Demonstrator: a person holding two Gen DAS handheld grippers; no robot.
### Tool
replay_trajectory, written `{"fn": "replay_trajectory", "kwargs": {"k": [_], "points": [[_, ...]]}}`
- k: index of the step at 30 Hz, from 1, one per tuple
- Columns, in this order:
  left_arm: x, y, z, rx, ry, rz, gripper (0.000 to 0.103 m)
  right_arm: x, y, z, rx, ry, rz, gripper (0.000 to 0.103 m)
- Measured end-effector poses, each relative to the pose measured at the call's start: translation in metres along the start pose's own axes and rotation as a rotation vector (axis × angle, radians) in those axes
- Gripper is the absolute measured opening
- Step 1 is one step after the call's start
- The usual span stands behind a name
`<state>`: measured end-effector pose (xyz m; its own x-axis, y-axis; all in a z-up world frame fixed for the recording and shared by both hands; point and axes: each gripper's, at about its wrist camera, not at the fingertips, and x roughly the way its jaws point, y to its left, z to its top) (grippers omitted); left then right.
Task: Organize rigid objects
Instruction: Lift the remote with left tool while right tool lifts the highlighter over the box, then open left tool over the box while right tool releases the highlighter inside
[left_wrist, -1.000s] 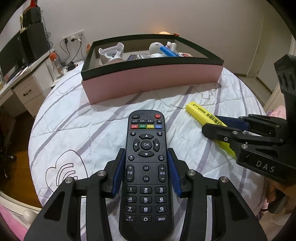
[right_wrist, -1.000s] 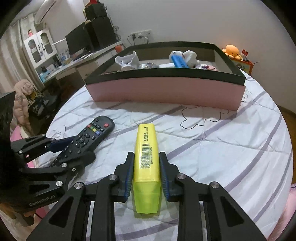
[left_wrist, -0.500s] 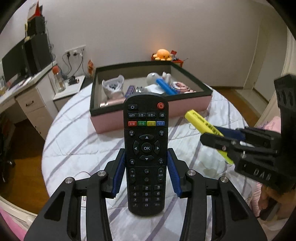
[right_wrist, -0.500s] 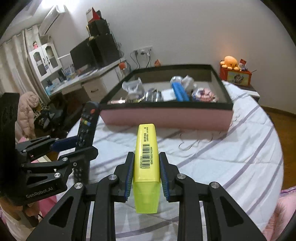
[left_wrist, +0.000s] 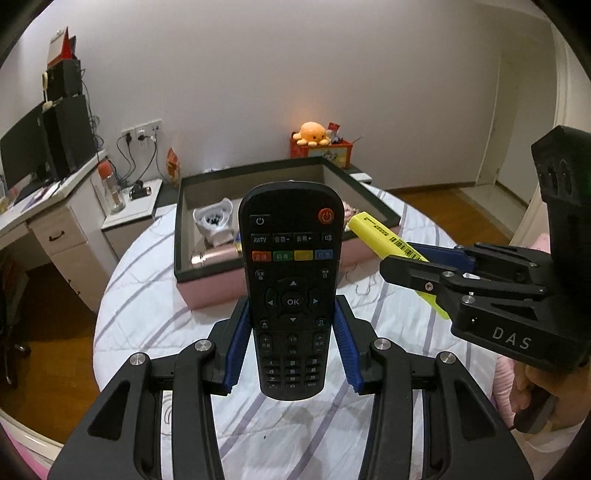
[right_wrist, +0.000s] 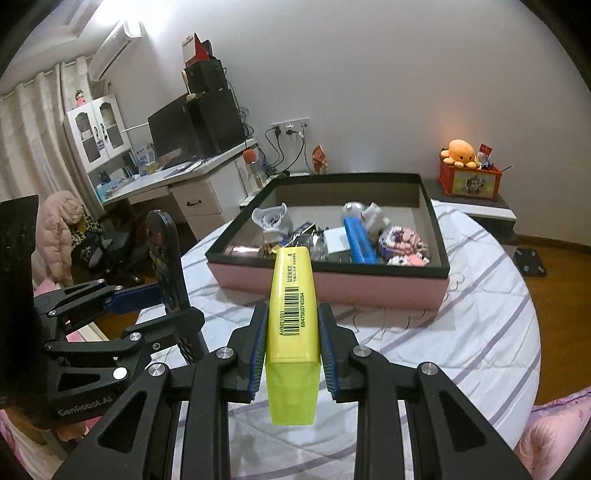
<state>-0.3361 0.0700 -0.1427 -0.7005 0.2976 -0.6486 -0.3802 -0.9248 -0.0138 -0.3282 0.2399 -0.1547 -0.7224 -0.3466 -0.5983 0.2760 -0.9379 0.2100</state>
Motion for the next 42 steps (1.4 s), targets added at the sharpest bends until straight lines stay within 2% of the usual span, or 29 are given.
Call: {"fn": "replay_trajectory", "kwargs": {"k": [8,13,19,26,34,42], "points": [[0.0,-0.003,0.021,0.033,-0.03,0.004,0.044,0.002,-0.007,0.02,-0.011,-0.021,0.0,0.027],[0.007,0.002,0.049,0.025,-0.065,0.01,0.044,0.008,-0.014,0.039,-0.018,-0.036,-0.011,0.027],[0.03,0.011,0.085,0.032,-0.069,0.001,0.044,0.029,-0.028,0.074,-0.033,-0.035,-0.028,0.027],[0.082,0.025,0.11,0.042,-0.011,0.01,0.044,0.077,-0.052,0.097,-0.032,0.024,-0.058,0.027],[0.147,0.038,0.121,0.025,0.088,0.006,0.044,0.135,-0.075,0.101,-0.019,0.118,-0.106,0.027],[0.181,0.036,0.119,0.029,0.139,0.016,0.044,0.155,-0.089,0.102,0.006,0.147,-0.099,0.027]]}}
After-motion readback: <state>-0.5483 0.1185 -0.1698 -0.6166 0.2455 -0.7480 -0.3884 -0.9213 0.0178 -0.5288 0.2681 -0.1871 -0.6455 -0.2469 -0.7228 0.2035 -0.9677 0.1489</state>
